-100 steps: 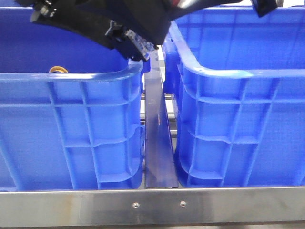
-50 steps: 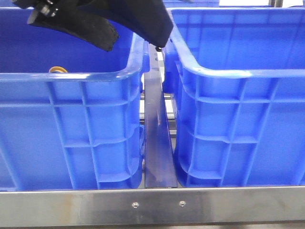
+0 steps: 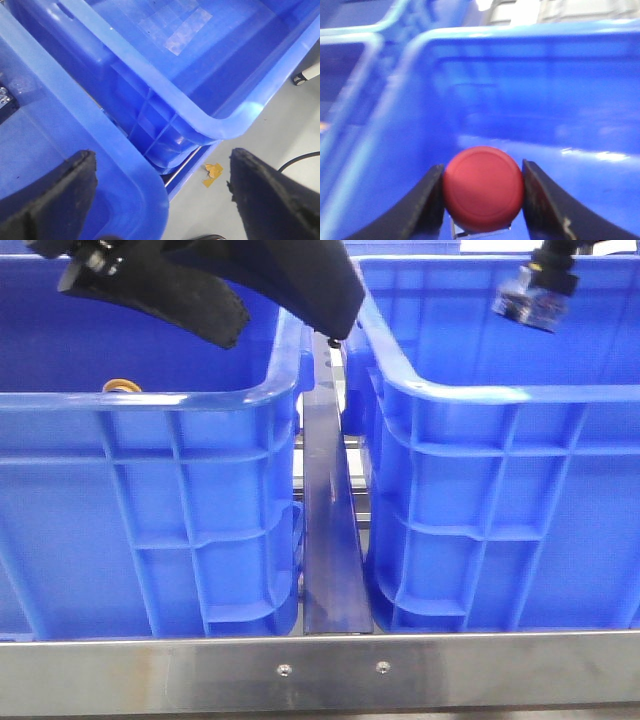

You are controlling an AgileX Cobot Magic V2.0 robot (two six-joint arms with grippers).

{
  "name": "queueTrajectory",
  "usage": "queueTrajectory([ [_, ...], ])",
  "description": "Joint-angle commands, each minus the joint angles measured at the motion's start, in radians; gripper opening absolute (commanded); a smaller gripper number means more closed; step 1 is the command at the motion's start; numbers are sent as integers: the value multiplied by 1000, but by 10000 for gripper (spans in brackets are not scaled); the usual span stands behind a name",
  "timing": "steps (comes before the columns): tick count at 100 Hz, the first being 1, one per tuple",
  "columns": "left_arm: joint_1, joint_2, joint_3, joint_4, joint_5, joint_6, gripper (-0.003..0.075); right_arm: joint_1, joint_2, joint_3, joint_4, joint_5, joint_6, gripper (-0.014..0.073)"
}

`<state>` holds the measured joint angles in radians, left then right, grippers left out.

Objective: Pick red and yellow buttons and place in box
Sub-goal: 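Carry the red button with the right gripper over the empty bin, then lower the red button into the empty bin and open the right gripper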

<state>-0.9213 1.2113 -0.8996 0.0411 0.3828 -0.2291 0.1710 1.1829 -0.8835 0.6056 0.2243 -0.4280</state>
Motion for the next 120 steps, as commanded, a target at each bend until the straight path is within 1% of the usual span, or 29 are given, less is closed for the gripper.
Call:
queueTrajectory([
  [1, -8, -23, -30, -12, -59, -4, 524, -7, 2, -20, -37, -121, -14, 104],
  [32, -8, -23, -30, -19, -59, -4, 524, -7, 143, -21, -51, -317, -14, 104],
  [54, -8, -23, -30, -19, -59, -4, 524, -7, 254, -22, -51, -484, -14, 104],
  [79, -8, -23, -30, -19, -59, -4, 524, -7, 353, -27, -51, -573, -14, 104],
  [120, -8, -23, -30, -19, -59, -4, 524, -7, 502, -143, -51, -574, -13, 106],
])
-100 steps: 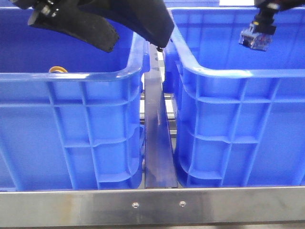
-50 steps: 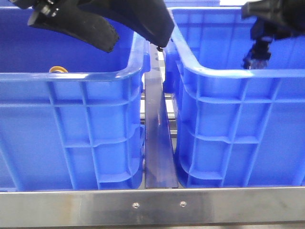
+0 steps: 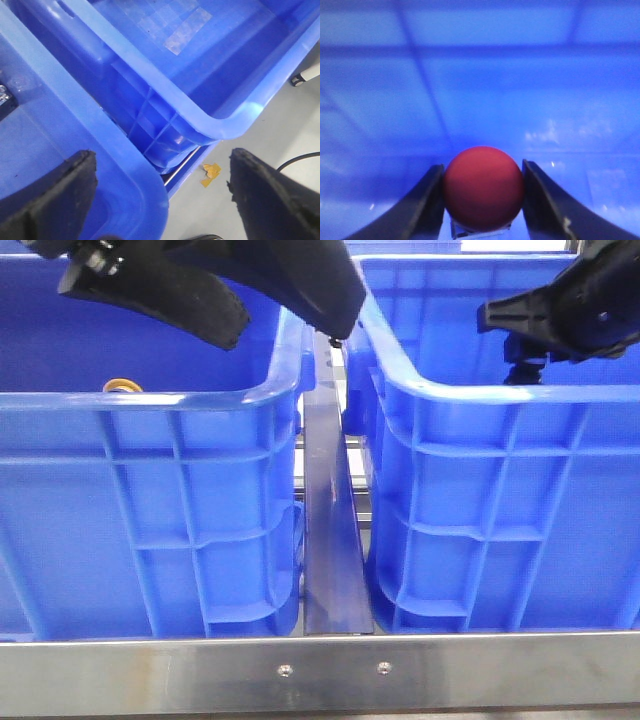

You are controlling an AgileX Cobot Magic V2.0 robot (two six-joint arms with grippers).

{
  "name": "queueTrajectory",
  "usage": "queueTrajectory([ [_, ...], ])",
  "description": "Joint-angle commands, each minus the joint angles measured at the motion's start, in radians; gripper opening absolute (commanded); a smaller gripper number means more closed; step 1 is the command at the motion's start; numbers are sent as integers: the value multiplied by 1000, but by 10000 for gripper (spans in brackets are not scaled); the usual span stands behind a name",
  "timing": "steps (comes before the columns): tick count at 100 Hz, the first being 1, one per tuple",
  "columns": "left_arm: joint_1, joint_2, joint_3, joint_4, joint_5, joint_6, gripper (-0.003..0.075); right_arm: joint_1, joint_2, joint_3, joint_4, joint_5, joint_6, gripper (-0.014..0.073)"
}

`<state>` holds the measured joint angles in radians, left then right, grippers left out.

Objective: Pick red and yellow buttons and place in box
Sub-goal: 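Lower the red button into the empty bin and open the right gripper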

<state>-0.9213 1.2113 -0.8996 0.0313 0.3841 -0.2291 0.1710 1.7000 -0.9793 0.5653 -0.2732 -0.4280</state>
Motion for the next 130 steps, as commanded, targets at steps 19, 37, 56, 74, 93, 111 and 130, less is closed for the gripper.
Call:
queueTrajectory([
  [19, -8, -23, -30, -9, -60, -4, 522, -7, 24, -66, -11, -74, -13, 131],
  [37, -8, -23, -30, -9, -60, -4, 521, -7, 23, -66, -11, -67, -13, 292],
  [56, -8, -23, -30, -9, -60, -4, 509, -7, 23, -66, -11, -52, -13, 528],
  [74, -8, -23, -30, -9, -60, -4, 501, -7, 5, -66, -11, -30, -13, 526],
  [93, -8, -23, -30, -9, -58, -4, 493, -7, -47, -64, -10, 16, -14, 526],
  [111, -8, -23, -30, -9, -54, -4, 493, -7, -119, -63, -10, 102, -14, 526],
  [130, -8, -23, -30, -9, -54, -4, 493, -7, -226, 4, -11, 88, -16, 526],
])
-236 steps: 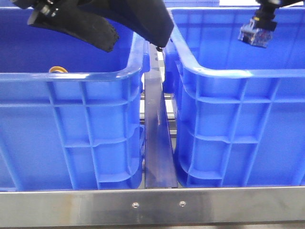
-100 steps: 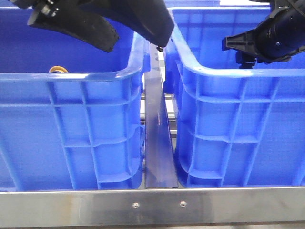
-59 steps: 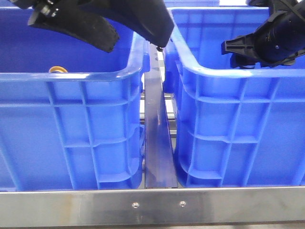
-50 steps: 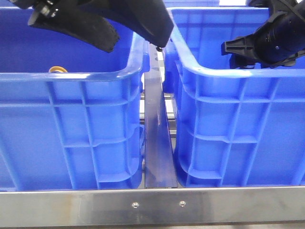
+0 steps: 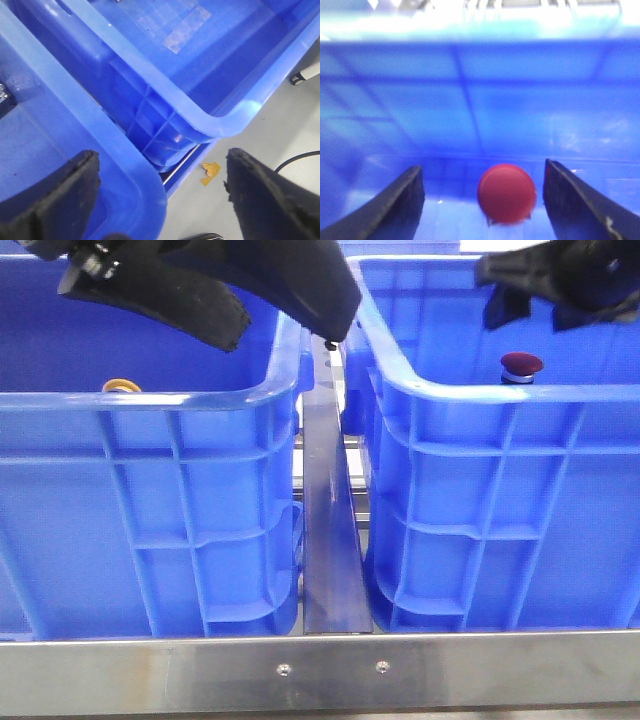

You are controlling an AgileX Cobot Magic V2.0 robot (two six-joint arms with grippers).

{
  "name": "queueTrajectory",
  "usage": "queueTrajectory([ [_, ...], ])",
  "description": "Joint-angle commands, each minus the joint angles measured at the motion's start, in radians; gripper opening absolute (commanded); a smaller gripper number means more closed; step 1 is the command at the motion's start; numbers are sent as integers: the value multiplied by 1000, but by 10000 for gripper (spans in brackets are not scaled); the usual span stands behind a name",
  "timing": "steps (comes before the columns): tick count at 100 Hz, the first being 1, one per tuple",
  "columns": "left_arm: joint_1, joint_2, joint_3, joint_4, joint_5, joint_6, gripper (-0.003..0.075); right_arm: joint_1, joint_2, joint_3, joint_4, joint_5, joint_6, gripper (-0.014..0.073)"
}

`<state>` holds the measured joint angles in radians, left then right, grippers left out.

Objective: Pick red and yellow buttons and place in box
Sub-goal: 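Lower the red button into the empty bin and open the right gripper, then reach the left gripper back into the button bin and grasp a yellow-capped button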

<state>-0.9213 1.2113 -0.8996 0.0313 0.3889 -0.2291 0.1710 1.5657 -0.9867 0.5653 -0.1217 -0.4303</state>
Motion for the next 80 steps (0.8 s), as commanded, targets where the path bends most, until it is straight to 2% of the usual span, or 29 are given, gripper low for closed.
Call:
queueTrajectory([
  [1, -8, -23, -30, -9, -58, -4, 493, -7, -96, 16, -11, -63, -13, 526],
  [48, -6, -23, -30, -9, -64, -4, 493, -7, -497, 331, -11, -5, -13, 526],
  [80, -6, -23, -32, -9, -63, -4, 492, -7, -756, 489, -11, 43, -13, 526],
])
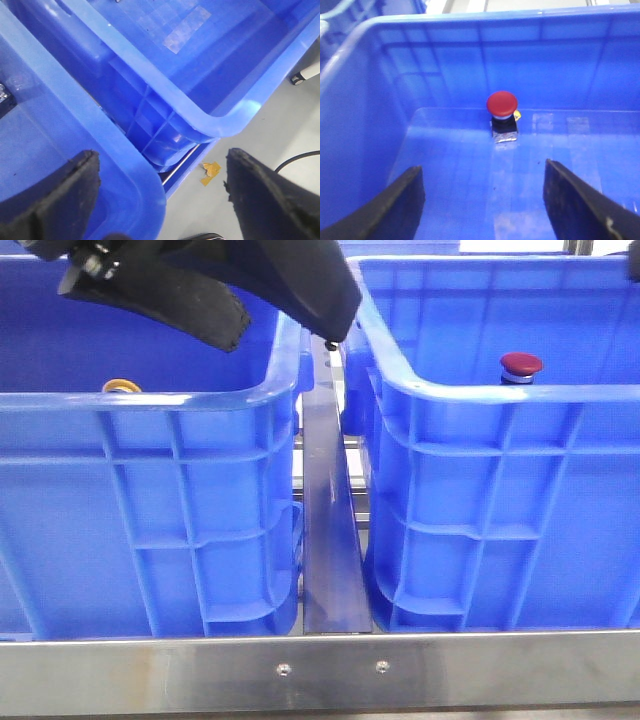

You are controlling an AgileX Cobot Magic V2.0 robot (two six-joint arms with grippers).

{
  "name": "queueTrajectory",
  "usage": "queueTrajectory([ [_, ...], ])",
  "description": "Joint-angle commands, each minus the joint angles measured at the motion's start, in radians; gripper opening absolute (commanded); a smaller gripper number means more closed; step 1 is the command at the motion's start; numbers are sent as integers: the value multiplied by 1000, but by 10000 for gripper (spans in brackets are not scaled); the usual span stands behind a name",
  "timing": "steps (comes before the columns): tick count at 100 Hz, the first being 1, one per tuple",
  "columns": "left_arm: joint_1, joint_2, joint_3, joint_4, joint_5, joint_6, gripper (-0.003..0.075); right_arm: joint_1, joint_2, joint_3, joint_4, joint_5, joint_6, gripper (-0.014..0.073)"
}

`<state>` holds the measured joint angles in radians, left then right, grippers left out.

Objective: Pick red and yellow buttons and place in box
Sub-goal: 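Reach the left gripper back into the button bin and grasp a yellow-capped button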

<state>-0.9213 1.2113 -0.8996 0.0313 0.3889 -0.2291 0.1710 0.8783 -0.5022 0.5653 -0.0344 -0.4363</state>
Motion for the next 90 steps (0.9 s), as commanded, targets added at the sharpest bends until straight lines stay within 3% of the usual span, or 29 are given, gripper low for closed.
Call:
queueTrajectory([
  [1, -6, -23, -34, -9, -63, -4, 492, -7, -77, 9, -11, -45, -7, 526],
  [13, 8, -23, -60, -9, -15, -5, 492, -7, -145, 40, -11, -40, -7, 526],
  [29, 80, -23, -160, -9, 185, -12, 492, -7, -182, 44, -11, -29, -7, 526],
  [49, 247, -20, -290, 58, 390, -171, 492, -7, -182, 44, -11, -30, -7, 526],
  [71, 440, 58, -399, 87, 621, -165, 491, -7, -182, 44, -11, -34, -7, 526],
  [90, 515, 168, -444, 101, 668, -135, 491, -7, -182, 44, -11, -34, -7, 526],
])
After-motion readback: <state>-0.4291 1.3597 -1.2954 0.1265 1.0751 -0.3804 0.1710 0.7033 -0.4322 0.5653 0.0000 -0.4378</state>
